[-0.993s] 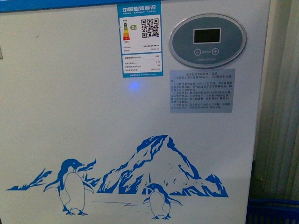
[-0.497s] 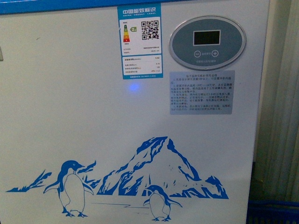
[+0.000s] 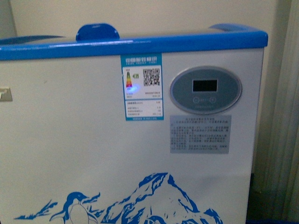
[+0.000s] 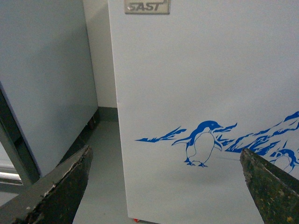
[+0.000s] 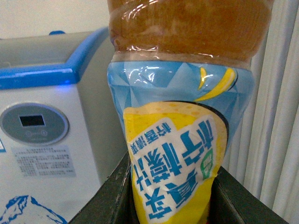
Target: Put drink in fridge
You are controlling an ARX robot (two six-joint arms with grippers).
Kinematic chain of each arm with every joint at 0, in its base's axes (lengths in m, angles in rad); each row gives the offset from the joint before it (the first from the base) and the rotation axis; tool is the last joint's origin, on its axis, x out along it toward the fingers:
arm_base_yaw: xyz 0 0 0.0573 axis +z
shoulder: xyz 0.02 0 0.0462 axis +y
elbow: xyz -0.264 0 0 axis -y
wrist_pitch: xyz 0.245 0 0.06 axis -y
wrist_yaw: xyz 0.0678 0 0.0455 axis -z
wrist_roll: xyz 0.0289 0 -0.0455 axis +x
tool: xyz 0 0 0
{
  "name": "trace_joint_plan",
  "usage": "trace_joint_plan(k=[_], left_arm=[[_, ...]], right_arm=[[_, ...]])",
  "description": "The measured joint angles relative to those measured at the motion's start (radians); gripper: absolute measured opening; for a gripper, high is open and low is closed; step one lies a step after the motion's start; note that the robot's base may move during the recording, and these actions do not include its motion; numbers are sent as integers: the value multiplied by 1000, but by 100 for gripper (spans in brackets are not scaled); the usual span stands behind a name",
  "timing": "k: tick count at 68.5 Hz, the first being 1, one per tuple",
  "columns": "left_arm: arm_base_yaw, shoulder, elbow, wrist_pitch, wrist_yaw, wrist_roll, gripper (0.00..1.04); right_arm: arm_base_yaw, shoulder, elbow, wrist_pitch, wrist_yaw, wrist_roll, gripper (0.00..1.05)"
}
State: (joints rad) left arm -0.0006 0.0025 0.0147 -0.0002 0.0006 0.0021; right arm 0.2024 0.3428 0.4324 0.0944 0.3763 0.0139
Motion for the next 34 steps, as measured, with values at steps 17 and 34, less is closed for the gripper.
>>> trace_joint_plan(k=[17,34], left_arm=[[0,0,0,0,-1,0,97],[0,0,0,0,0,0,97]], right_arm=[[0,0,0,0,0,0,33],[0,0,0,0,0,0,33]])
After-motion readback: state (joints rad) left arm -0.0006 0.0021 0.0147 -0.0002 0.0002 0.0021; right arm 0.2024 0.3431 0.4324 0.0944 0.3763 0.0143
